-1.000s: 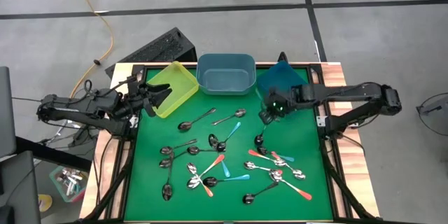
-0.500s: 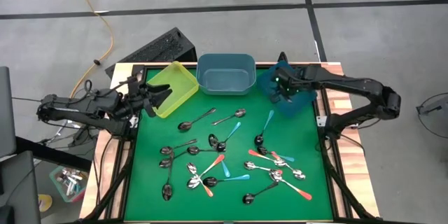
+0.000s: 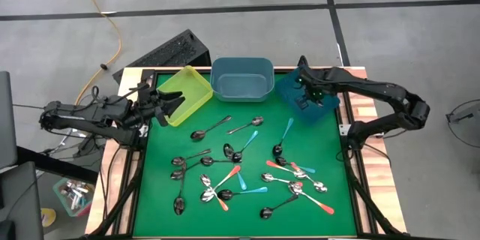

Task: Sort silverware by color (type)
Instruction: Put the blue spoon into the blue bin

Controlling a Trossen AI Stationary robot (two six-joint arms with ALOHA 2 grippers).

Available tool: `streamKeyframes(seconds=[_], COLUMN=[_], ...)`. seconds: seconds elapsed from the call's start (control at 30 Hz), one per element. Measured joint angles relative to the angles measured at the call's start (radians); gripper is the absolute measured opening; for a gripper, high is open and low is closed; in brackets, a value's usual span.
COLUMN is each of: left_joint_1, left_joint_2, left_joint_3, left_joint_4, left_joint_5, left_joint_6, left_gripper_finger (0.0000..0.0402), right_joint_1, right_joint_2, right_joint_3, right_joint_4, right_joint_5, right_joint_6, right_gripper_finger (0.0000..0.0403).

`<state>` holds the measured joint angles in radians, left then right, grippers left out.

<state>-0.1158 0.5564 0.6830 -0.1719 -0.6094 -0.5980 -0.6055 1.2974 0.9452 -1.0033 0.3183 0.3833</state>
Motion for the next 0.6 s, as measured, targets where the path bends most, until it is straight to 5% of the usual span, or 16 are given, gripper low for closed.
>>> streamKeyframes(seconds=[0.6], left_joint_1=[0.0], left_joint_2=[0.0], left_joint_3=[0.0], left_joint_4=[-0.005], left_joint_5=[-0.007], left_joint_6=[-0.001], left_gripper_finger=[0.0176], right_joint_1=[-0.082], right_joint_2=[0.0], right_joint_3=[-0.175], right_joint_4=[0.217], right_joint_5=[-0.006], right_joint_6=[0.009], right_gripper_finger=[0.001])
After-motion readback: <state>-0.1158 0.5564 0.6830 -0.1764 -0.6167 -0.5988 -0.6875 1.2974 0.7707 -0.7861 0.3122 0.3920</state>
